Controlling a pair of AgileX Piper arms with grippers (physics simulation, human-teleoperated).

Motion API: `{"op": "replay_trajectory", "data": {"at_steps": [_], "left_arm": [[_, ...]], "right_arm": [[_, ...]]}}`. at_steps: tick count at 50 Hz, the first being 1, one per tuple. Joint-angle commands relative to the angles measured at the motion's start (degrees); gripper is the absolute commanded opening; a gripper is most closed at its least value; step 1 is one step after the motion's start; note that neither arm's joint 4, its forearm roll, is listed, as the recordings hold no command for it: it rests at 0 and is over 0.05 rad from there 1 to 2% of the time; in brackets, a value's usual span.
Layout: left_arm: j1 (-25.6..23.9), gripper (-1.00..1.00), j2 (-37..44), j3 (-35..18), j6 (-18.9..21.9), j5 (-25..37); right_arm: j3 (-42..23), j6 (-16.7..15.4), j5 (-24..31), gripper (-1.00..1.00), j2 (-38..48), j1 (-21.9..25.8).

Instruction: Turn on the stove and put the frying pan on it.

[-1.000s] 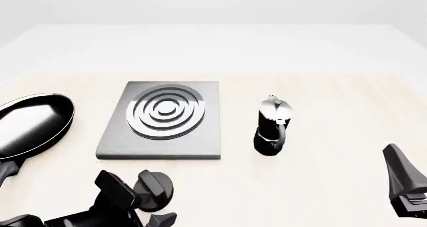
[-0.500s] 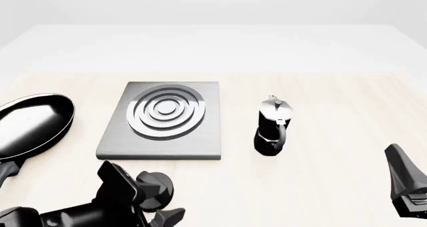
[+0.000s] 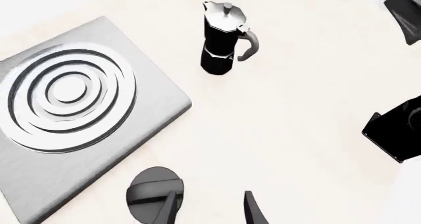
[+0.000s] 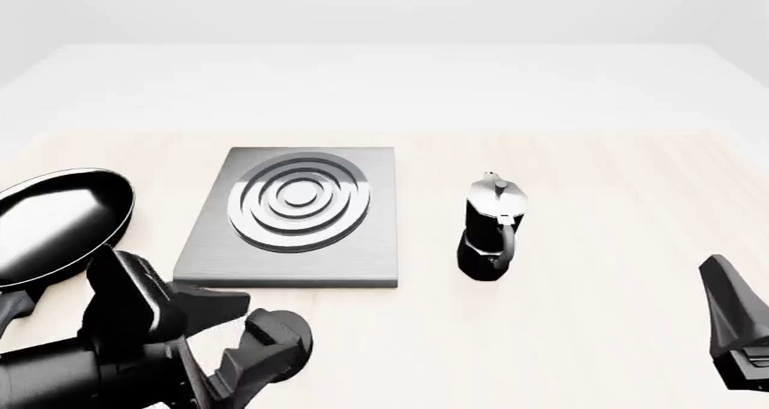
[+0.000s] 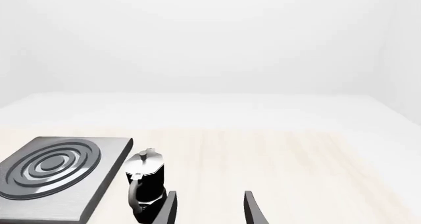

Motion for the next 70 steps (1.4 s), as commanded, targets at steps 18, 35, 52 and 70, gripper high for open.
{"op": "replay_trajectory", "data": {"at_steps": [18,35,52,70], "left_arm": [[16.2,1.00,-23.7,-12.8,6.0,32.1],[29.6,1.00,-28.0,-14.2,8.7,38.7],[43.6,1.00,-28.3,-14.2,13.4,40.9],[57.4,1.00,-21.0,-8.3,17.9,32.3]], "right_arm": [[-1.6,-0.5,0.9,1.00,0.0,2.1],[-2.6,-0.7,1.6,1.00,0.0,3.7],[-2.6,-0.5,1.5,1.00,0.1,5.1],[-2.2,-0.6,1.1,1.00,0.1,6.3]]}}
